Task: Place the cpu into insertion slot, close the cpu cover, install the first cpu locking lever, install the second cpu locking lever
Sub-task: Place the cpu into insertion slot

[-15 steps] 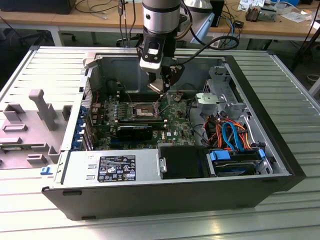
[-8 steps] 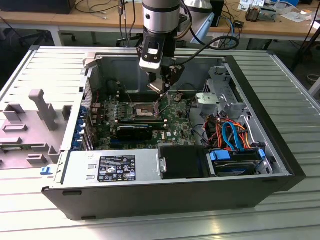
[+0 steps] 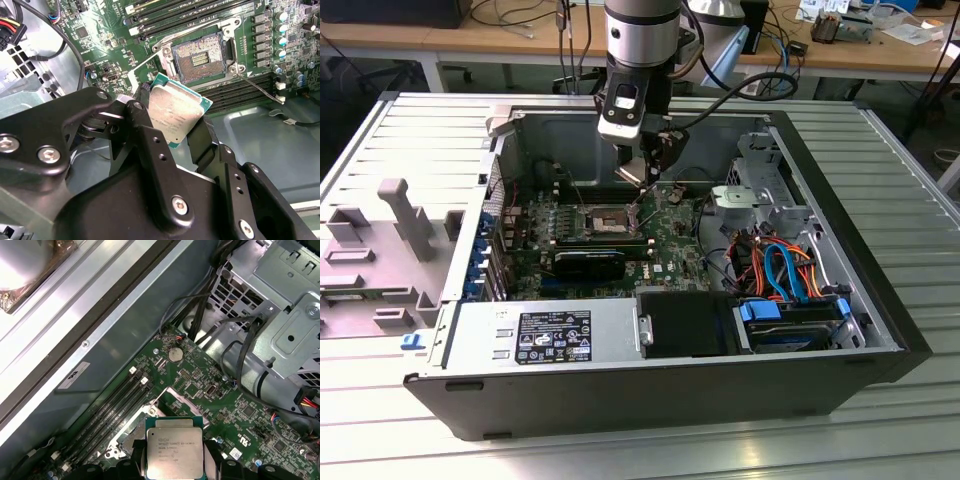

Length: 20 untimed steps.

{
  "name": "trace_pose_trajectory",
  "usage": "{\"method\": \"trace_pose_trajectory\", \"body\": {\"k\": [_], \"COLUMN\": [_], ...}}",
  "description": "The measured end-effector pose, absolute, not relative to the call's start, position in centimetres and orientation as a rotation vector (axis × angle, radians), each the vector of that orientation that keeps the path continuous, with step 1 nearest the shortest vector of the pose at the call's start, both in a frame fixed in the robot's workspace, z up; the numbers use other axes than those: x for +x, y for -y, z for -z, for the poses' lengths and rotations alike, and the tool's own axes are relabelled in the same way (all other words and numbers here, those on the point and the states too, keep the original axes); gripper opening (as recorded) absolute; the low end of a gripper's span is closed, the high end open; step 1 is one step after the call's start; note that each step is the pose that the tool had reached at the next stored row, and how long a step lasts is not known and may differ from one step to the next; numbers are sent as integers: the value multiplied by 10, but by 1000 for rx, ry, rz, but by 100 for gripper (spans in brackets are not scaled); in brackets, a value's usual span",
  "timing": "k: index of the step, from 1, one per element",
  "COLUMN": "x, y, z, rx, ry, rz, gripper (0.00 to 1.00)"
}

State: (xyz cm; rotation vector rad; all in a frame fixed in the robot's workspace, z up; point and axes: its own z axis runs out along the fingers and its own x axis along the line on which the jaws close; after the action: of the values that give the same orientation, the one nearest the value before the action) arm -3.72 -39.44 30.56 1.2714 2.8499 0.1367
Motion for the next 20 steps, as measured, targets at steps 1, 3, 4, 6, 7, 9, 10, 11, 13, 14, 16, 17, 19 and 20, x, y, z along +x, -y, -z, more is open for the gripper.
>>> {"method": "trace_pose_trajectory", "body": {"k": [1,3,4,6,7,9,10,11,13,14,16,17,19,20], "x": [-37,-37,-37,-37,-37,-37,-37,-37,-37,-37,-37,-37,-37,-37], "y": [394,394,394,394,394,394,394,394,394,394,394,394,394,394], "z": [-306,-306,-306,-306,-306,-306,-306,-306,-306,-306,-306,-306,-306,-306], "rx": [1273,1277,1279,1281,1282,1285,1287,1289,1292,1294,1296,1297,1300,1301], "ry": [-2849,-2848,-2847,-2845,-2845,-2843,-2842,-2842,-2840,-2839,-2838,-2837,-2836,-2836], "rz": [-137,-137,-137,-137,-137,-137,-137,-137,-136,-136,-136,-136,-136,-136], "gripper": [54,54,54,54,54,54,54,54,54,54,54,54,54,54]}}
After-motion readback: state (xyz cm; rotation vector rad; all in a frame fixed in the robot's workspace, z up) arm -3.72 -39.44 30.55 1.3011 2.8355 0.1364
